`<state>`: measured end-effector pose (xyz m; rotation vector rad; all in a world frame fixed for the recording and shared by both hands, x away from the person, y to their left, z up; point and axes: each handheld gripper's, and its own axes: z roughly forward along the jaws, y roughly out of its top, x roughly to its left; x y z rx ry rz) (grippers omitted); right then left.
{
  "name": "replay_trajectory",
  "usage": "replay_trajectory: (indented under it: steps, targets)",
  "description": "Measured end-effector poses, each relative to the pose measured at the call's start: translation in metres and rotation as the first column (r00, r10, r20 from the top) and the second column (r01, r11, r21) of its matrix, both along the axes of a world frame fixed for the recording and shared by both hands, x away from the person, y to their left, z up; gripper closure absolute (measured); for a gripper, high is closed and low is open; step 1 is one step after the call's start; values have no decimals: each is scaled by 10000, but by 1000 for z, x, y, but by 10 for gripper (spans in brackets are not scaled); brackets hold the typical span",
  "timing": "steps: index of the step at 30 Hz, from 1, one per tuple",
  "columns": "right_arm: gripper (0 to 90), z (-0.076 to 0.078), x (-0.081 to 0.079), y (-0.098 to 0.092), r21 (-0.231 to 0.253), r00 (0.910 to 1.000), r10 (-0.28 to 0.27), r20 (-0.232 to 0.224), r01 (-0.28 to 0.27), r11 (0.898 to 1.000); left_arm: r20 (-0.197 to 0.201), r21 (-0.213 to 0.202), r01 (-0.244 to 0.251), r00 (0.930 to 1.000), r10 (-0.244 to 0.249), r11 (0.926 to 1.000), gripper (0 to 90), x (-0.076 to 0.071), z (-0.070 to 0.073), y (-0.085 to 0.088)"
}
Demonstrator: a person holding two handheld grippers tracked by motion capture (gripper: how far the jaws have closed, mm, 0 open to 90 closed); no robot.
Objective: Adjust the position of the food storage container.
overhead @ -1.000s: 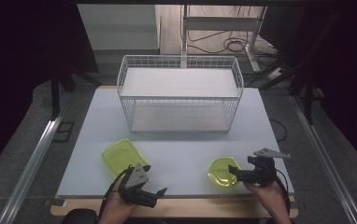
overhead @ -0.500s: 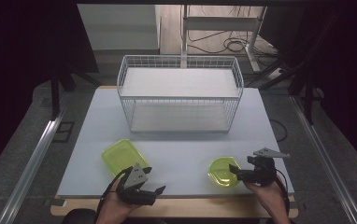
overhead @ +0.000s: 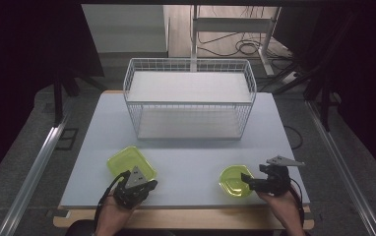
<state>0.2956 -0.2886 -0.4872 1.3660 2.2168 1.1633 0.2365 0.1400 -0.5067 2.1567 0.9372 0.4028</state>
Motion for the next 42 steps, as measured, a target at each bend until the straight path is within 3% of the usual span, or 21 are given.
replay_trajectory:
  steps: [6,15,22,24,29,30,34,35,37,38,42]
  targets:
    - [195,1,0,0,280,9995,-24,-327,33,9996,-126,18,-375,9992,375,9993,900,13,-2,-1]
    - [242,2,0,-1,383,9993,56,-379,-42,9993,-89,32,-1174,9930,1174,9931,900,32,-4,11]
    - [287,4,0,-3,407,9990,187,-394,-171,9990,-2,323,-1951,9808,1952,9803,900,55,-4,26]
    - [312,5,-1,-4,370,9991,215,-367,-201,9991,78,210,-2021,9794,2020,9791,900,57,-2,27]
    - [408,9,-2,-7,270,9992,336,-210,-330,9991,216,-117,-1774,9839,1777,9841,900,48,2,24]
    - [466,11,-3,-9,273,9989,440,-183,-435,9987,254,-371,-1525,9878,1535,9876,899,43,2,20]
    - [570,15,-5,-13,190,9987,516,11,-516,9985,203,-597,-1086,9937,1100,9923,884,36,0,13]
    - [651,18,-6,-16,59,9982,587,154,-588,9983,167,-600,-932,9954,944,9938,869,33,-1,10]
    - [696,19,-7,-17,22,9980,615,168,-616,9981,58,-629,-689,9976,694,9956,857,28,-3,5]
    - [770,20,-8,-18,-53,9976,683,119,-683,9977,-50,-688,-559,9984,557,9961,851,25,-4,3]
    - [860,19,-11,-19,-399,9972,753,35,-751,9964,-333,-698,-197,9993,174,9974,822,16,-8,-2]
